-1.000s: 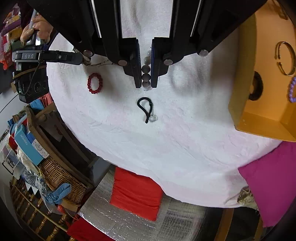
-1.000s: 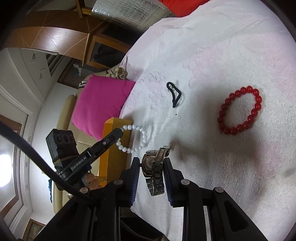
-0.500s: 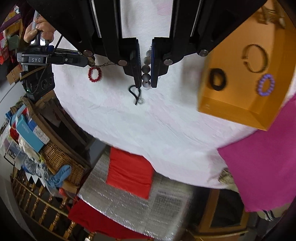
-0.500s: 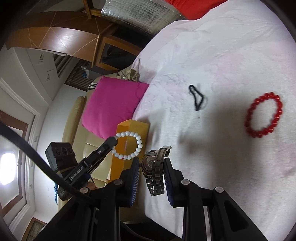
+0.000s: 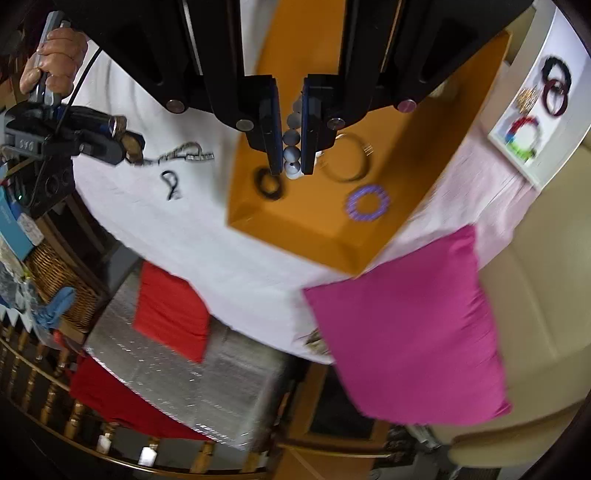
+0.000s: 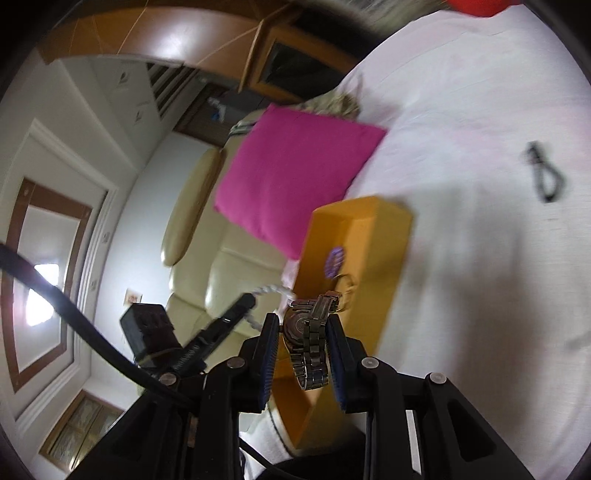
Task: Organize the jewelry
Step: 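Carry both items over the orange box and open both tools to drop them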
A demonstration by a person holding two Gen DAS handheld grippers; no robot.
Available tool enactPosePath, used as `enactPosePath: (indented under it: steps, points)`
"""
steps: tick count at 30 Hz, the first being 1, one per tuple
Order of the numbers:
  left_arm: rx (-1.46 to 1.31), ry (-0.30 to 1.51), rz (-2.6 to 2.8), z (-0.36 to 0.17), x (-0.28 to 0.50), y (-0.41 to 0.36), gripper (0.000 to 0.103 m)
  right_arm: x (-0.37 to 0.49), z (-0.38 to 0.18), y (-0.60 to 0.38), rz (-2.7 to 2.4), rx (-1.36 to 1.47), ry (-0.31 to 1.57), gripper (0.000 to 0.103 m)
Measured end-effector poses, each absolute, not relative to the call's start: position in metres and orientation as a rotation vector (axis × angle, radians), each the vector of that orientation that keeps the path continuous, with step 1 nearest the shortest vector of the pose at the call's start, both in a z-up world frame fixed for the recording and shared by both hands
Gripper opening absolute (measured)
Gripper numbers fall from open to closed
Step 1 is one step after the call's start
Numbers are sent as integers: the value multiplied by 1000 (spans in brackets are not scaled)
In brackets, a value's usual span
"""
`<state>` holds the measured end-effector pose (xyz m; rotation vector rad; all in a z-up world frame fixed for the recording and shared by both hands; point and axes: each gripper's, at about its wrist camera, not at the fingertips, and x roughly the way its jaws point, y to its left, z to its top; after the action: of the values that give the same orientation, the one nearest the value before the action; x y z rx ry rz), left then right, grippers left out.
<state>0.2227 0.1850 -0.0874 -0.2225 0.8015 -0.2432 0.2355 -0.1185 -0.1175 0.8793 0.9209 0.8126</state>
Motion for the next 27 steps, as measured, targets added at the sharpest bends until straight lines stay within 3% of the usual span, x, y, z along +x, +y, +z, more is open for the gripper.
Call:
enactPosePath:
  steps: [21, 23, 25, 27]
  points:
    - [-190, 950, -154, -147, 230, 196, 9, 270, -155, -7, 739, 805, 1034, 30]
    - [-204, 957, -135, -145, 226, 202, 10, 269, -155, -5, 765, 802, 1049, 35]
    - [-212, 948, -121, -140, 222, 208, 10, 267, -152, -9, 778, 819, 1034, 54]
    - [-215, 932, -115, -134, 218, 209, 12, 265, -148, -21, 777, 844, 997, 54]
